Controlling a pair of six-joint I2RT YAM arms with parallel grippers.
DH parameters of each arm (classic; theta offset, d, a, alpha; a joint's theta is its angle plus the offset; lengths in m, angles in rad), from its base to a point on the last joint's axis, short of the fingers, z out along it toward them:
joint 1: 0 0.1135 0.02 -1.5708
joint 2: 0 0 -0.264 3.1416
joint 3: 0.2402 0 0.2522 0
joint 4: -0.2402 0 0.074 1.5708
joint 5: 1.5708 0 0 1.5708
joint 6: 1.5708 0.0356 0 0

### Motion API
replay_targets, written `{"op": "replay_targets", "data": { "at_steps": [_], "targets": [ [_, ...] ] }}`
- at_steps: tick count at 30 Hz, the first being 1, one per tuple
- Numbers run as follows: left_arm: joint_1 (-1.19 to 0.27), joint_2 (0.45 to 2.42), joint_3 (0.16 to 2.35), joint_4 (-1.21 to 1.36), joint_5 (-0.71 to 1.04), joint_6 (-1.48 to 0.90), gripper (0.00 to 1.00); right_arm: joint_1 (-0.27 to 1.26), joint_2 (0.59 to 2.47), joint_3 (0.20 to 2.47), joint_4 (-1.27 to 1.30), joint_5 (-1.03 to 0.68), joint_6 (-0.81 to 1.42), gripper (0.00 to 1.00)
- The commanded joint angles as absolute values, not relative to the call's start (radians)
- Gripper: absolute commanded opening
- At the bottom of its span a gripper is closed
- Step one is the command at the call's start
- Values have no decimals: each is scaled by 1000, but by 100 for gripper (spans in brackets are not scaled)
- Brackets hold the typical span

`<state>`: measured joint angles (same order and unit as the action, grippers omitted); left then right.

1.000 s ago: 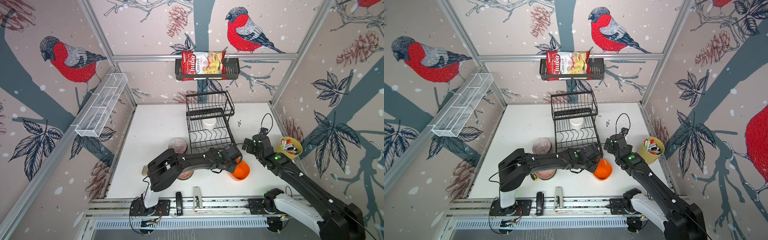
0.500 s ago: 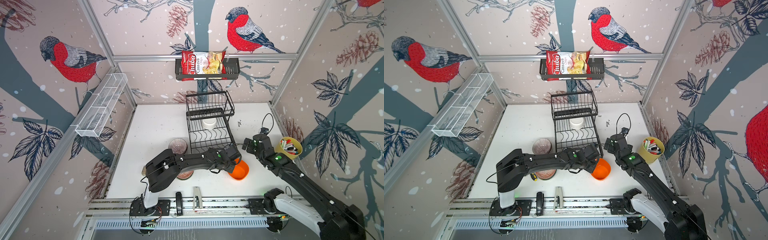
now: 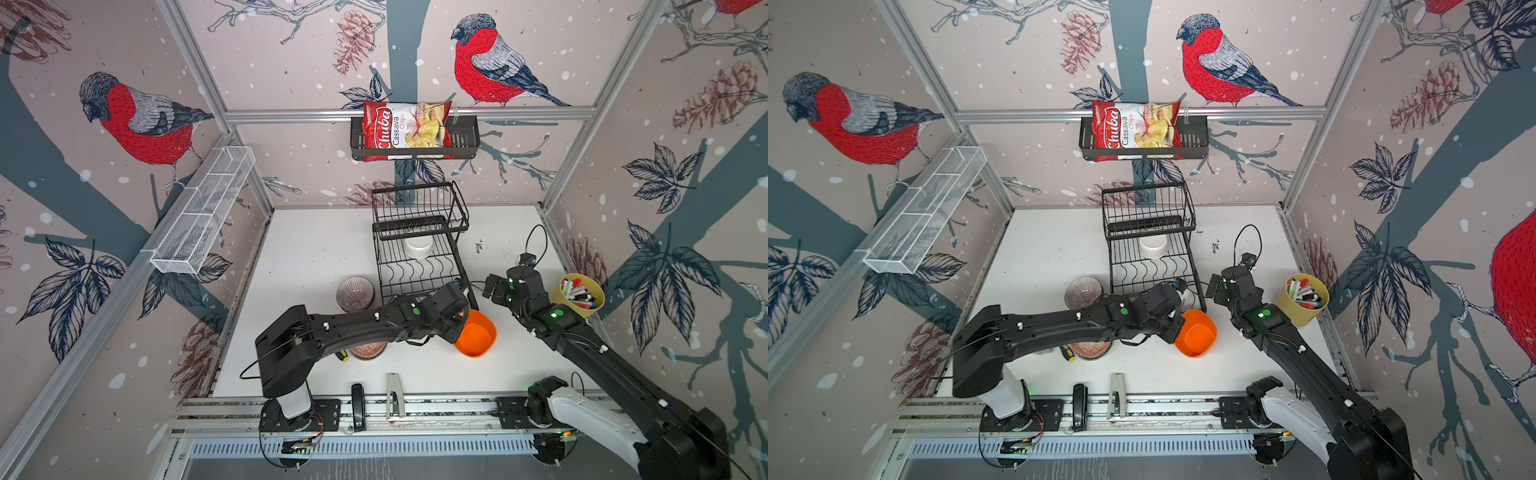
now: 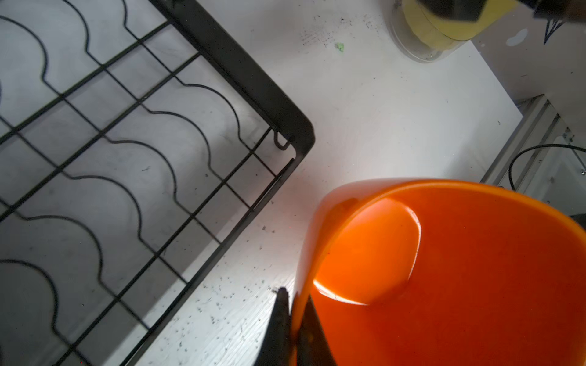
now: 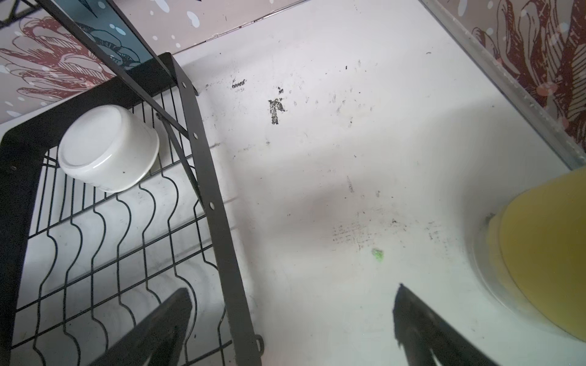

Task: Load the bowls into the dish rack
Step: 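Grasp the orange bowl rim with the left gripper and lift it, then carry the orange bowl over the rack while the right gripper grasps its rim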

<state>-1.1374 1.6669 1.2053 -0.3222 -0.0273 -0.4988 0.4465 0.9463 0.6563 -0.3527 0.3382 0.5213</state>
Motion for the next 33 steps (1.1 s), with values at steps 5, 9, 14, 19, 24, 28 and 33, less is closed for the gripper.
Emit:
{"op": "replay_targets", "data": {
  "at_steps": [5,9,14,19,24,28,33],
  "targets": [
    [-1037,1482,1046,-194,-29,-552,0,457,957,685,-330,290,500,99],
    [-1009,1383,973,-162,-103,-594,0,492,960,695,-309,250,476,99],
    [-948,1279,896,-110,-73,-623,0,574,976,734,-290,217,429,99],
    [-875,1204,828,-92,-49,-664,0,662,1025,782,-292,220,398,99],
    [-801,1119,750,-59,-18,-705,0,683,1051,804,-276,161,396,99],
    [-733,1055,692,-34,5,-728,0,686,1039,796,-223,53,395,99],
    [-659,1019,645,6,74,-733,0,690,1025,777,-146,-109,387,99]
  ]
}}
